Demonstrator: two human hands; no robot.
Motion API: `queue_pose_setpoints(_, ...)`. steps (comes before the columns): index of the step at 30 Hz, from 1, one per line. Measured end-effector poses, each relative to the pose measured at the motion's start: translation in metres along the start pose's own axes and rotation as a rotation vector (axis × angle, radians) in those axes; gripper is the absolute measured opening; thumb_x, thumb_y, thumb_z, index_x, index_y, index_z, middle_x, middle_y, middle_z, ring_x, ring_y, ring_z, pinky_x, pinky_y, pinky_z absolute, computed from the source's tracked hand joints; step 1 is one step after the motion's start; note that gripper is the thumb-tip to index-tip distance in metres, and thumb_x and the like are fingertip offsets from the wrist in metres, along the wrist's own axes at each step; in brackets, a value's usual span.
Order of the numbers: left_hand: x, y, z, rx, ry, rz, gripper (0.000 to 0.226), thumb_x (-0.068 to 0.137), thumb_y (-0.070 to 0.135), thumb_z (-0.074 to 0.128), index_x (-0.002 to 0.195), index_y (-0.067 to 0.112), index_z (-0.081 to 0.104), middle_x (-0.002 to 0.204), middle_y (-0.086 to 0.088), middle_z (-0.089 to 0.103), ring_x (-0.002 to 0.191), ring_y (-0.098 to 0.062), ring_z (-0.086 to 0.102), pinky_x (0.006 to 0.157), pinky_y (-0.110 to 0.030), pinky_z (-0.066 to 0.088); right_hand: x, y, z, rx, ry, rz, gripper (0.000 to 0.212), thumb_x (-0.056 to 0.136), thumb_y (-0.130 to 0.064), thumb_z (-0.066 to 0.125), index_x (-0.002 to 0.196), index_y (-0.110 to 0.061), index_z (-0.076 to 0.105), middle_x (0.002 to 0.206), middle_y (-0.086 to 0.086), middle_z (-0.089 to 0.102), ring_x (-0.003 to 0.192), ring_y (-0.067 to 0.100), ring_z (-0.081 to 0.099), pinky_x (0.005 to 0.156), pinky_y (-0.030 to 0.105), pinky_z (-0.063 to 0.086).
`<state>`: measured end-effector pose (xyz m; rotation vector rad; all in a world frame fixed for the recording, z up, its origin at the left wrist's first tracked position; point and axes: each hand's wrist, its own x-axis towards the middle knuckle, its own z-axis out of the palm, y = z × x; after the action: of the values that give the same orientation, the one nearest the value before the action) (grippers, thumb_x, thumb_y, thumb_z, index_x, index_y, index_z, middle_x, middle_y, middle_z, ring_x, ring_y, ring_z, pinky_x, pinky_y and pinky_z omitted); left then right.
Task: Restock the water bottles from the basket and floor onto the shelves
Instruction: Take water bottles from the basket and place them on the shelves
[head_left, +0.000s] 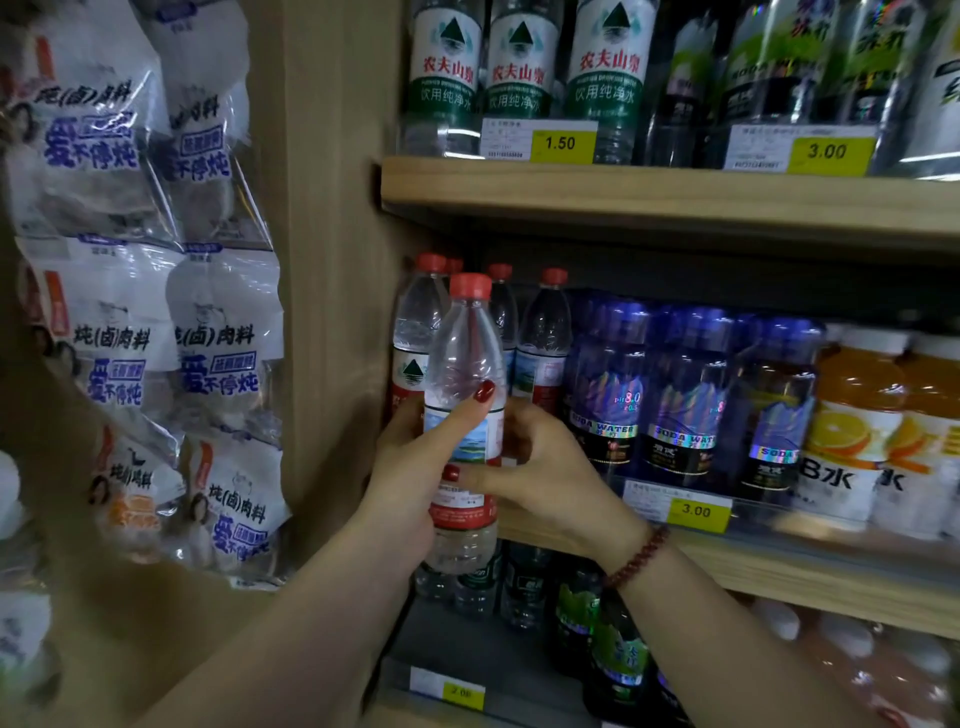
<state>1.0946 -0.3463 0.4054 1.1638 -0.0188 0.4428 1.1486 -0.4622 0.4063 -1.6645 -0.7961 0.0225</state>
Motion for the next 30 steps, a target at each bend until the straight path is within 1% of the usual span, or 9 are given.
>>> queue_pose_setpoints(2,0.004,0.000,0.000,-0.006,-0.039,-0.011,0.046,0.070,0.029,0.077,0.114,0.019,0.068,0.102,-0.011,0.075,0.093,-0.030,0.072,0.084,-0.043,0.057,0.003,0.003,-0.001,-0.032,0.046,-0.017,0.055,0.065,-0.005,0.085,0.114,-0.011,0.060,0.103,0.002,0.072,0.091,0.008,0.070,0.077,0.023,0.056)
queue_pose_setpoints(6,0.016,0.006,-0.005,0.014,-0.139,-0.036,0.036,0.079,0.027,0.072,0.112,0.012,0.069,0.105,-0.012,0.074,0.096,-0.027,0.072,0.083,-0.038,0.058,0.010,0.006,-0.006,0.021,0.132,-0.028,0.045,0.063,0.002,0.083,0.104,-0.010,0.067,0.098,0.006,0.074,0.092,0.020,0.071,0.083,0.040,0.058)
queue_pose_setpoints(8,0.023,0.008,-0.013,0.043,-0.167,-0.027,0.040,0.079,0.031,0.069,0.113,0.010,0.068,0.107,-0.012,0.074,0.099,-0.026,0.071,0.086,-0.038,0.056,0.015,0.004,-0.007,0.073,0.150,-0.028,0.041,0.064,0.003,0.082,0.101,-0.010,0.069,0.097,0.008,0.074,0.091,0.022,0.071,0.080,0.039,0.058)
queue_pose_setpoints(11,0.032,0.003,-0.031,0.057,-0.111,0.019,0.041,0.073,0.032,0.070,0.109,0.013,0.070,0.105,-0.006,0.074,0.099,-0.019,0.070,0.087,-0.035,0.050,0.025,-0.007,-0.014,0.125,0.187,-0.018,0.037,0.068,0.002,0.080,0.102,-0.006,0.068,0.096,0.007,0.074,0.088,0.021,0.071,0.070,0.030,0.058)
queue_pose_setpoints(16,0.037,-0.015,-0.051,0.017,0.019,0.037,0.038,0.064,0.025,0.074,0.100,0.013,0.068,0.101,-0.005,0.074,0.097,-0.017,0.068,0.086,-0.029,0.050,0.047,-0.017,-0.022,0.105,0.242,-0.024,0.039,0.068,0.000,0.081,0.104,-0.006,0.067,0.097,0.006,0.073,0.087,0.018,0.071,0.075,0.030,0.059)
queue_pose_setpoints(19,0.042,-0.023,-0.051,0.269,0.064,0.184,0.021,0.082,0.013,0.072,0.100,0.024,0.068,0.102,0.008,0.073,0.098,-0.005,0.066,0.085,-0.020,0.047,0.057,-0.015,-0.017,0.117,0.252,-0.031,0.039,0.071,-0.002,0.079,0.108,-0.003,0.068,0.100,0.009,0.073,0.089,0.019,0.072,0.077,0.031,0.059)
queue_pose_setpoints(23,0.056,-0.039,-0.050,0.517,0.071,0.360,0.024,0.086,0.019,0.071,0.094,0.040,0.063,0.105,0.016,0.066,0.097,0.006,0.059,0.081,-0.012,0.044,0.072,-0.020,-0.023,0.156,0.295,-0.054,0.039,0.073,-0.003,0.078,0.110,0.000,0.066,0.102,0.011,0.073,0.090,0.020,0.072,0.079,0.034,0.059)
queue_pose_setpoints(26,0.063,-0.055,-0.054,0.681,0.106,0.479,0.018,0.084,0.017,0.073,0.093,0.031,0.067,0.105,0.011,0.062,0.094,0.012,0.056,0.076,-0.001,0.040,0.085,-0.020,-0.029,0.094,0.329,-0.080,0.038,0.072,-0.001,0.078,0.108,-0.002,0.067,0.102,0.010,0.072,0.090,0.018,0.071,0.080,0.034,0.059)
queue_pose_setpoints(30,0.069,-0.072,-0.061,0.706,0.139,0.551,0.016,0.080,0.009,0.076,0.091,0.019,0.071,0.097,0.011,0.060,0.089,0.015,0.057,0.074,0.001,0.040,0.097,-0.009,-0.027,0.001,0.345,-0.086,0.039,0.068,-0.005,0.082,0.105,-0.006,0.067,0.101,0.007,0.072,0.091,0.016,0.070,0.081,0.033,0.058)
